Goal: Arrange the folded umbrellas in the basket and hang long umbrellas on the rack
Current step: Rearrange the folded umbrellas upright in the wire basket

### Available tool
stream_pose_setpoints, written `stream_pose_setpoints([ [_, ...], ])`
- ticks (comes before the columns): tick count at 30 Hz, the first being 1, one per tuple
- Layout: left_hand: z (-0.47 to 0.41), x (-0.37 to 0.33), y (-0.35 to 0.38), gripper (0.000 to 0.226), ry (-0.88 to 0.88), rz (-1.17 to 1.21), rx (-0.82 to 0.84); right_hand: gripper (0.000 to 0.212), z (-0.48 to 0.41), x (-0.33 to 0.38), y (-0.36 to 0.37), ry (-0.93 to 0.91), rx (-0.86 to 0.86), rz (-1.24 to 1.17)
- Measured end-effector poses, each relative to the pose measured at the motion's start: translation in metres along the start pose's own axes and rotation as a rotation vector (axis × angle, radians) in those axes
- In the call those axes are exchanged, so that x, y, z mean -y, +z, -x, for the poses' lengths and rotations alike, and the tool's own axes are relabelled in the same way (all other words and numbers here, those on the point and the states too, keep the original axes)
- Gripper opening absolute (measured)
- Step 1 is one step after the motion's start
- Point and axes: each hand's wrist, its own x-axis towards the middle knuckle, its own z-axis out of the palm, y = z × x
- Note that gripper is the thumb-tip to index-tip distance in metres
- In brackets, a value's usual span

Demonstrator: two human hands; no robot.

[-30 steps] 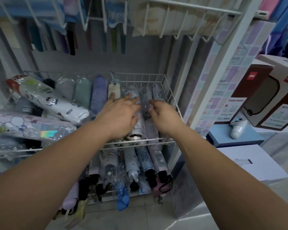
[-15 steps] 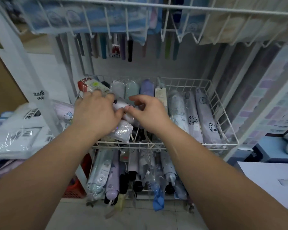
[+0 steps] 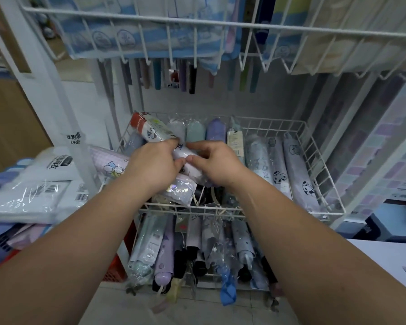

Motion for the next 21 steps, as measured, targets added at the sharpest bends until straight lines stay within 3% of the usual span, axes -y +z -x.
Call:
stream_pose_setpoints([
  [12,-0.015,-0.066,0.022,0.046,0.140,0.661,-0.147,0.038,0.036,-0.018,-0.068,0.027,-0.313,-0.215],
  [16,-0.019,-0.115,0.036,0.047,0.227,0.793,-0.094,0.043,0.058,-0.040,-0.104,0.025,-0.434,-0.220],
  [21,-0.026,-0.169,0.063,0.045,0.258,0.725,0.060,0.042,0.083,-0.079,-0.137,0.133,-0.500,-0.158],
])
